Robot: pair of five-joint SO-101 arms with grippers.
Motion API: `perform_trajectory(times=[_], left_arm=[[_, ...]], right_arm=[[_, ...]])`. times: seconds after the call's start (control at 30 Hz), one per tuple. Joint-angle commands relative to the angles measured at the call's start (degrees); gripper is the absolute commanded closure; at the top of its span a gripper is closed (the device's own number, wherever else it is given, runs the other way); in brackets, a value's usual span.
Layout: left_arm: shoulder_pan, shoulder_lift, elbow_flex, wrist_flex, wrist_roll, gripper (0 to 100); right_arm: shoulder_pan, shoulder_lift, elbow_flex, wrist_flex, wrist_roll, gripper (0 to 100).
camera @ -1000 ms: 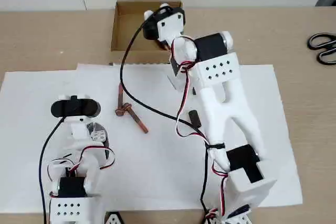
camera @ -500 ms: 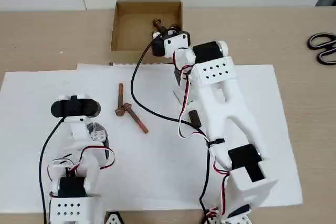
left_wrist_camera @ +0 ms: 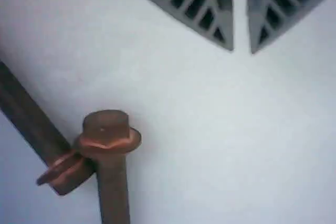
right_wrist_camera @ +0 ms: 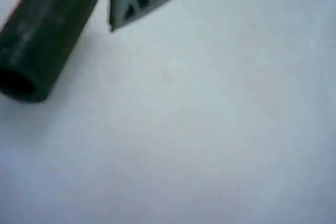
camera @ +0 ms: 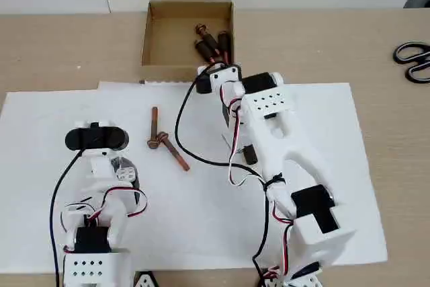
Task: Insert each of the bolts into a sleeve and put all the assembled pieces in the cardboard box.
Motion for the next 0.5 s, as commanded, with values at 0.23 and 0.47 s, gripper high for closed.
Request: perform_trajectory(times=[0.23,0.47], left_arm=[[-0.35,-0.18,-0.22,-0.88,-0.18,99],[-0.35,-0.18,-0.22,-0.88,-0.18,99]], right_arm=[[0.66,-3.03,1.67,-4.00,-3.96,84.6],[0.31,-10.51,9.76,-8.04,-5.63,84.6]])
